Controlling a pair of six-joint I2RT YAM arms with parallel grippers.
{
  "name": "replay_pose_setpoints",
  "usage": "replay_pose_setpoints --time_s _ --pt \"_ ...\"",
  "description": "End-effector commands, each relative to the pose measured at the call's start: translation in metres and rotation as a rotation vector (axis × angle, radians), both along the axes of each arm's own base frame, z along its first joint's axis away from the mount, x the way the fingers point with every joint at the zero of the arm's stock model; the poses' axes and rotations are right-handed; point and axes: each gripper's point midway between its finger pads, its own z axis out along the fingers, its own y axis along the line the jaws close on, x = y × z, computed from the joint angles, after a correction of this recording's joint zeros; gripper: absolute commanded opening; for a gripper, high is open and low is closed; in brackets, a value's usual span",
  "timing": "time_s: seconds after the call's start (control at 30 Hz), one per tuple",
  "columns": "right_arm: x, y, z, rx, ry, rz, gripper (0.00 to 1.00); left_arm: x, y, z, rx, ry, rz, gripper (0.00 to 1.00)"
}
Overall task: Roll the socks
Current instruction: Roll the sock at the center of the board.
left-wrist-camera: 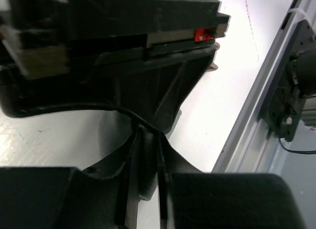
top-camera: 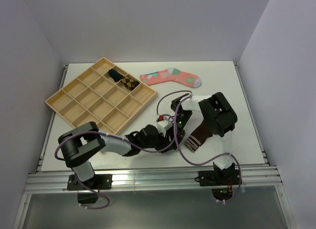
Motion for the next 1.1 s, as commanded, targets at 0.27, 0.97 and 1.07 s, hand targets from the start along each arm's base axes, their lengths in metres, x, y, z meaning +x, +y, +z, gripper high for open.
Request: replay_pose_setpoints --time_s 0.27,0.97,1.07 --pt "0.037 -0.011 0.018 0.050 -0.343 -0.024 0.45 -0.032 0.018 -0.047 0.097 0.263 0.016 0.00" --pt "0.067 -0.049 0.066 0.176 -0.757 -0.170 0.54 -0.035 0.034 -0.046 0.094 0.582 0.033 0.00" --pt "0.064 -0.047 0.079 0.222 -0.901 -0.151 0.54 -0.035 0.037 -0.046 0.128 0.643 0.027 0.00"
